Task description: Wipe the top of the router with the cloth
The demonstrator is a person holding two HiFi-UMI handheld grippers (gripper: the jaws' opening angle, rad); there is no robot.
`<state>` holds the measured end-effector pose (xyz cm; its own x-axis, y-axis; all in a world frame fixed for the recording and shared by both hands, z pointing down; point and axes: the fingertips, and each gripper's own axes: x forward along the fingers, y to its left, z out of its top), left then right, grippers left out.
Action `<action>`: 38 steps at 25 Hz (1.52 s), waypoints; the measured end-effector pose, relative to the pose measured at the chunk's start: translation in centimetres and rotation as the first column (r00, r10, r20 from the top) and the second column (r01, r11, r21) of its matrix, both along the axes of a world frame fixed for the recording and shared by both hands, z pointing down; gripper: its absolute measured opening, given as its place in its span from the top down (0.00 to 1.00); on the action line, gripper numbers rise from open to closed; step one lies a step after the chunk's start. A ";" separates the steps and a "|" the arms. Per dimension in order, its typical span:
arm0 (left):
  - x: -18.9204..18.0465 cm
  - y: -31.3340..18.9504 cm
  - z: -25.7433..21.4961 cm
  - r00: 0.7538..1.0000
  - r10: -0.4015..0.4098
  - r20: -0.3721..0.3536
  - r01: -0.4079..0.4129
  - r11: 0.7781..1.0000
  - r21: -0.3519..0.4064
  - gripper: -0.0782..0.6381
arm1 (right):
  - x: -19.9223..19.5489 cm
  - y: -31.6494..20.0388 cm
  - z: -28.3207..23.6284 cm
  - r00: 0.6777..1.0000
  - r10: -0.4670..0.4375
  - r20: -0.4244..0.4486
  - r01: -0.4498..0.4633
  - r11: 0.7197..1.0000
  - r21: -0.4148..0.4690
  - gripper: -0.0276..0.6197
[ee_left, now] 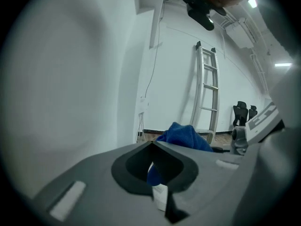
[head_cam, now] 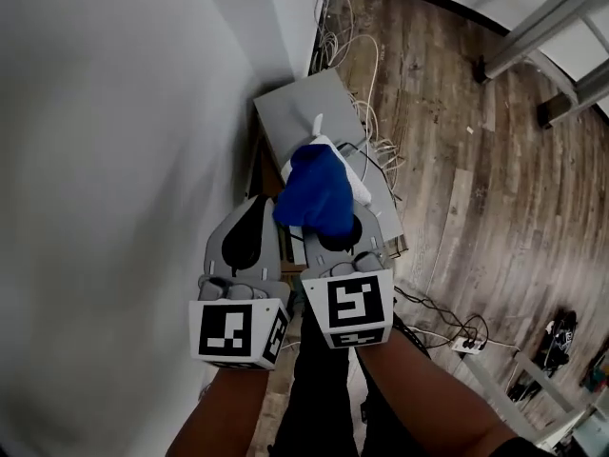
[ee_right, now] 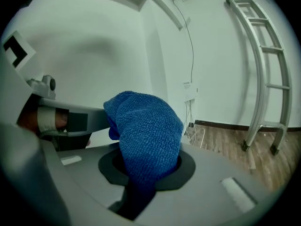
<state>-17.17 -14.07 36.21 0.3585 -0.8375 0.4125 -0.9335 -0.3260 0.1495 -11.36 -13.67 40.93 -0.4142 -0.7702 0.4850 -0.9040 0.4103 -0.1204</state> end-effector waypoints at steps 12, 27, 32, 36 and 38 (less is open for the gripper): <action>-1.4 -1.4 13.5 0.999 -0.010 -0.045 0.006 0.995 -0.104 0.89 | -0.8 -4.2 15.6 0.997 0.013 -0.080 -0.023 0.991 -0.128 0.81; -2.6 -2.9 13.3 0.999 0.021 -0.035 -0.025 0.993 -0.117 0.89 | -1.7 -8.7 18.1 0.987 -0.010 -0.158 -0.017 0.986 -0.168 0.81; -3.3 -2.3 13.9 1.000 0.002 -0.018 -0.005 0.991 -0.133 0.89 | -4.8 -4.9 18.6 0.980 -0.123 -0.157 0.092 0.978 -0.190 0.81; -3.4 -2.1 14.4 1.000 -0.016 -0.004 0.016 0.990 -0.140 0.89 | -4.9 -1.9 19.1 0.976 -0.157 -0.150 0.124 0.970 -0.211 0.81; -3.2 -1.9 14.6 1.000 -0.023 0.000 0.023 0.990 -0.141 0.89 | -4.5 -0.4 19.2 0.974 -0.173 -0.145 0.139 0.966 -0.218 0.81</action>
